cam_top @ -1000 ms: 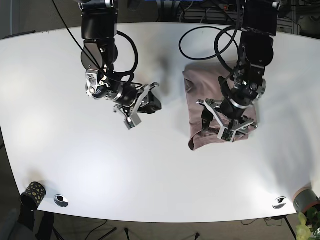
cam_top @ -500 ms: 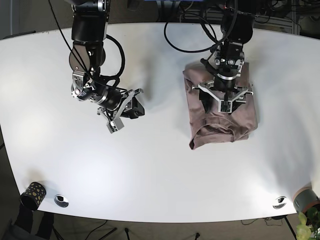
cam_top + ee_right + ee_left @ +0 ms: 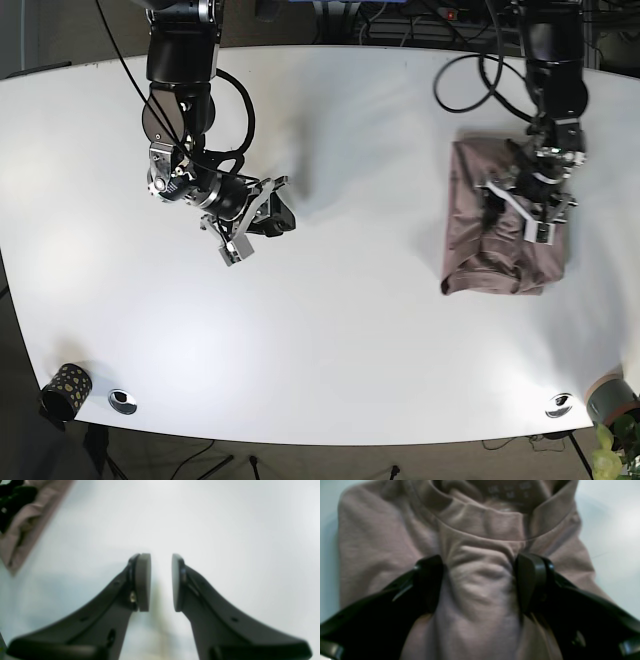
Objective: Fold the T-shirt properly
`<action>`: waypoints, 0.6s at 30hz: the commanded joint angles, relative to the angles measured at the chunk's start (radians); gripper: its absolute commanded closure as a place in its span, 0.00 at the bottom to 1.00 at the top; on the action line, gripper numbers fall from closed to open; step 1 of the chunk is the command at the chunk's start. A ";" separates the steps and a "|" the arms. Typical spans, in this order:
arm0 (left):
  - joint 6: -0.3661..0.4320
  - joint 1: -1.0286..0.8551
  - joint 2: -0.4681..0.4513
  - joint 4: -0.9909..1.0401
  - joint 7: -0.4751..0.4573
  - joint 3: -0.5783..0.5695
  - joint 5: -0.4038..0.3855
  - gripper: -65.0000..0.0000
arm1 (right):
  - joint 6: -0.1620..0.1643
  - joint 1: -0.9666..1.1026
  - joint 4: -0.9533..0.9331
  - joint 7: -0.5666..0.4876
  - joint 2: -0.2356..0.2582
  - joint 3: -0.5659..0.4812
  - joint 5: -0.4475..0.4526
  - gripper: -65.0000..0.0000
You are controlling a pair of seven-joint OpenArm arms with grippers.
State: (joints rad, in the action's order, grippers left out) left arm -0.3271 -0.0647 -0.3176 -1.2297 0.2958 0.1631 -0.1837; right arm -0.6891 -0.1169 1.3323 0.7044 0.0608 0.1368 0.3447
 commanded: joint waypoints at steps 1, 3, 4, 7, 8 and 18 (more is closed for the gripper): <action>-0.059 -0.002 -0.067 0.074 0.173 0.036 0.100 0.36 | -0.009 -0.023 0.019 -0.022 0.003 0.002 0.018 0.80; -0.148 0.033 -0.140 0.153 0.199 0.063 0.100 0.36 | -0.009 -0.023 0.019 -0.022 0.003 0.002 0.018 0.80; -0.178 0.053 -0.168 0.190 0.202 0.068 0.099 0.36 | -0.009 -0.023 0.019 -0.022 0.003 0.002 0.018 0.80; -0.249 0.115 -0.254 0.328 0.197 0.065 0.099 0.36 | -0.009 -0.023 0.019 -0.022 0.003 0.004 0.018 0.80; -0.258 0.134 -0.285 0.376 0.196 0.065 0.099 0.36 | -0.009 -0.023 0.022 -0.022 0.003 0.004 0.018 0.80; -0.278 0.234 -0.469 0.701 -0.059 0.063 0.099 0.36 | -0.009 -0.019 0.056 -0.022 0.004 0.007 0.018 0.80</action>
State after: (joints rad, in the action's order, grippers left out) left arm -0.6254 0.1761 -0.7532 -0.5617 0.2054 0.2321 -0.1581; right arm -0.6884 -0.1143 1.3453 0.7116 0.0608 0.1383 0.3412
